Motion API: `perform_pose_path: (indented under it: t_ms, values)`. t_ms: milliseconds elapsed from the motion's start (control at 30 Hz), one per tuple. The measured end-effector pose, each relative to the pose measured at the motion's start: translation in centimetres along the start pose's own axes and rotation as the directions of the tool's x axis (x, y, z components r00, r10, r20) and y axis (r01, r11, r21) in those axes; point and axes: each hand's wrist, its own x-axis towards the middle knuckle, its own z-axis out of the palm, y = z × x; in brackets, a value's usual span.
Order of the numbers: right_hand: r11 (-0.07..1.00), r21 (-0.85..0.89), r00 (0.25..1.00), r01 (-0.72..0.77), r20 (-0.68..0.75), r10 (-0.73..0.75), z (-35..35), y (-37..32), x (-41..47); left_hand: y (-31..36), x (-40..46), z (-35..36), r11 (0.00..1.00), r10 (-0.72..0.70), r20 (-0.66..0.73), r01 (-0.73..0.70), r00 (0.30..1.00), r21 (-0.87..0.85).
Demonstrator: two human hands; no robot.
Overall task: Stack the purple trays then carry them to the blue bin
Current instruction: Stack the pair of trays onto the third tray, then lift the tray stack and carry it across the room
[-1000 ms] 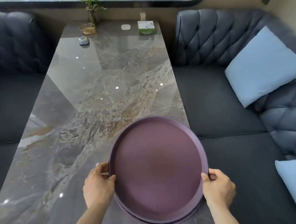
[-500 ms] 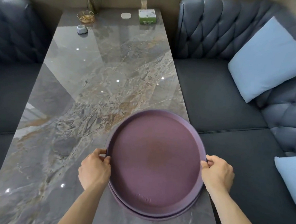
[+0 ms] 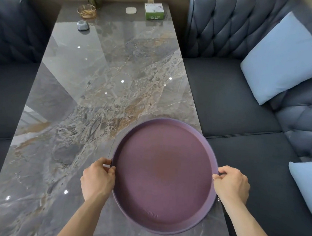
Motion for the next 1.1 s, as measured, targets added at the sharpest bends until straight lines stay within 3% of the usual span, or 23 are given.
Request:
perform_pose_path:
  t_ms: [400,600,833,1100]
  values:
    - [0.998,0.038,0.996,0.049,-0.073,-0.046,0.8,0.5,-0.7,0.2,0.4,-0.8,0.995,-0.08,0.069,0.083,0.994,-0.051]
    - [0.966,0.231,0.99,-0.114,0.112,0.09,1.1,0.7,-0.6,0.5,0.8,-0.4,0.994,-0.095,0.172,0.102,0.98,-0.037]
    - [0.959,0.26,0.989,-0.114,0.121,0.084,2.5,0.7,-1.7,0.2,0.7,0.5,0.912,-0.22,0.278,0.298,0.935,-0.281]
    - [0.899,0.431,0.973,-0.076,0.228,-0.027,-0.6,-1.8,-3.4,-0.5,-1.8,-3.0,0.834,-0.229,0.216,0.306,0.949,-0.459]
